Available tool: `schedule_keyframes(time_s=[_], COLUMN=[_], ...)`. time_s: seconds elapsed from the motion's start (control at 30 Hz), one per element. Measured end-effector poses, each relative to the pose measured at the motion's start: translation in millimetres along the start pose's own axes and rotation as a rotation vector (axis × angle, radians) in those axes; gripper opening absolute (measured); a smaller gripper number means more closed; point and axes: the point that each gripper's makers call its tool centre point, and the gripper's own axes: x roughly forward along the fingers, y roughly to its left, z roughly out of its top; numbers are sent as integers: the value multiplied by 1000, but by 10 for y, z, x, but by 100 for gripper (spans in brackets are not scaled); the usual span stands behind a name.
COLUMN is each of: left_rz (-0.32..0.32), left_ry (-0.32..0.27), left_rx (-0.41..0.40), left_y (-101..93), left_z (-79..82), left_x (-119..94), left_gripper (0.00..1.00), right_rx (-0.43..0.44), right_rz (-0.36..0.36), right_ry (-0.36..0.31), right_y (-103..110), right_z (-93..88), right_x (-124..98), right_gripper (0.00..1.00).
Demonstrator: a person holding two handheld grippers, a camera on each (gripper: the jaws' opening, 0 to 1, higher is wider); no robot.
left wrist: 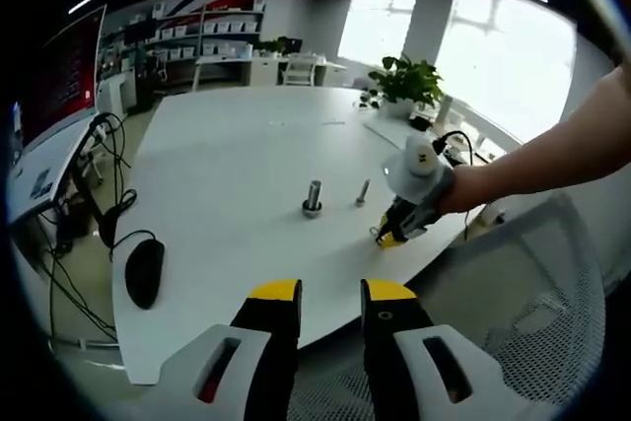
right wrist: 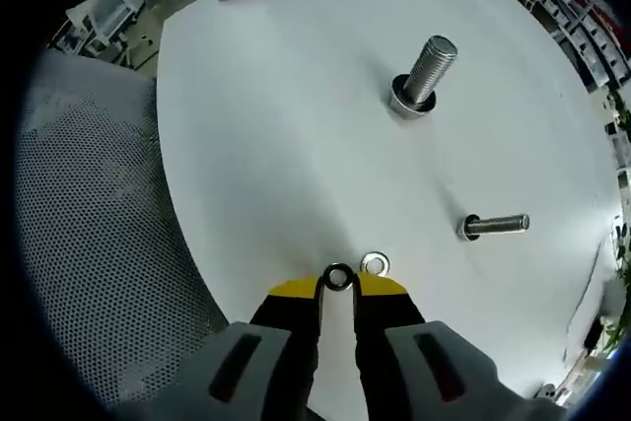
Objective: Place the washer onto the threaded stud by aligning its center hole with the stud, sliding it down to the base, and recovering from edge contact or off-axis alignment until the washer reaches the visible bottom stop.
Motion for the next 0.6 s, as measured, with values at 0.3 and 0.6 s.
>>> schedule_keyframes(time_s=[0.3,0.6], left_rz=[-2,-3], left_ry=[6,8], left_rx=[3,6], left_y=[0,-7], left_z=[-10,-10], left_x=[7,1], left_gripper=[22,22], right_rx=[20,66], right_rz=[-15,-64], right_ry=[-9,-57], right_y=[-30,-303], right_z=[-12,15], right_x=[-12,-142], right_gripper=[14,14])
